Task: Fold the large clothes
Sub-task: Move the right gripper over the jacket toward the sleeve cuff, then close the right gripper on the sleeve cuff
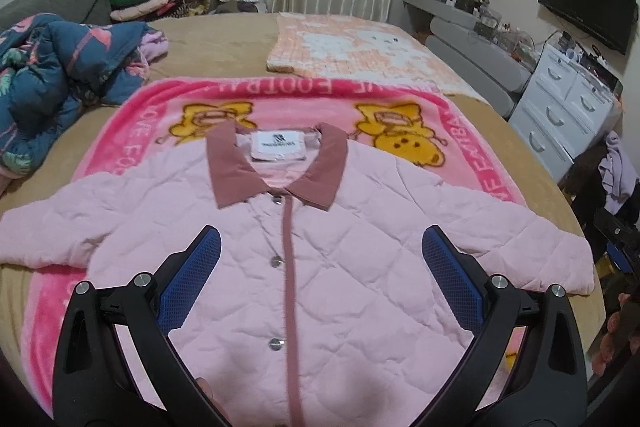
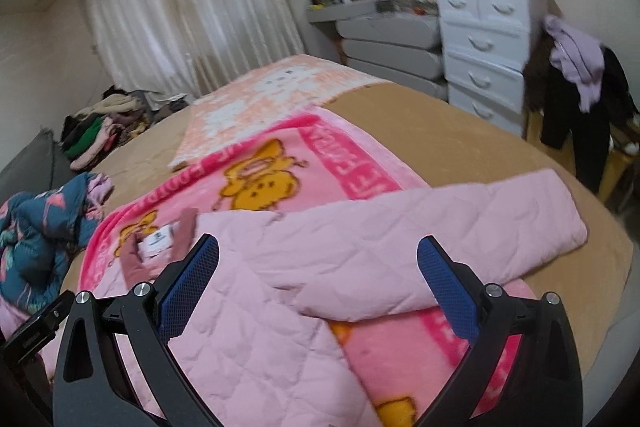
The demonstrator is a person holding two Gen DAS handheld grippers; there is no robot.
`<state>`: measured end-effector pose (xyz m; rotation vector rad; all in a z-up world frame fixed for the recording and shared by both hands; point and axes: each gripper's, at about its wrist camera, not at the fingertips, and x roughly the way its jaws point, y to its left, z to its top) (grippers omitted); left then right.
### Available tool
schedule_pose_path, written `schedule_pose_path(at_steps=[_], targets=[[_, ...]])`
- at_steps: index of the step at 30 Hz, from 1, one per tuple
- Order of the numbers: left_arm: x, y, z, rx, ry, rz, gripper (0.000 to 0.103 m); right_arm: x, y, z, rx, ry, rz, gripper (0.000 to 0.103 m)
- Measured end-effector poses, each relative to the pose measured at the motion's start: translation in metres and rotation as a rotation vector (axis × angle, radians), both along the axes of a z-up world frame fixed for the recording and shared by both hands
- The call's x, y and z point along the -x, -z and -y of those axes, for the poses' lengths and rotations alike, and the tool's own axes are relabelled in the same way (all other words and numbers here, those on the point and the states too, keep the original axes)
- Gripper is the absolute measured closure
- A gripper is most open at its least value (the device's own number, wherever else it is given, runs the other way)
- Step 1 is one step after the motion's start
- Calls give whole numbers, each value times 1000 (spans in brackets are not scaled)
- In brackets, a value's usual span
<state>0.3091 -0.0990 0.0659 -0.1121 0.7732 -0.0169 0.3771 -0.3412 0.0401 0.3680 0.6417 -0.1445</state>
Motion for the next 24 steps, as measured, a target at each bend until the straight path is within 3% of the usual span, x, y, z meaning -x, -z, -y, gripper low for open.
schedule_pose_path(at_steps=[18, 24], targets=[[-38, 62, 78, -67, 72, -98, 9, -14, 80, 110, -182, 257, -114, 4], [-48, 80, 98, -88, 91, -127, 9, -17, 101, 141, -155, 401, -147, 4]])
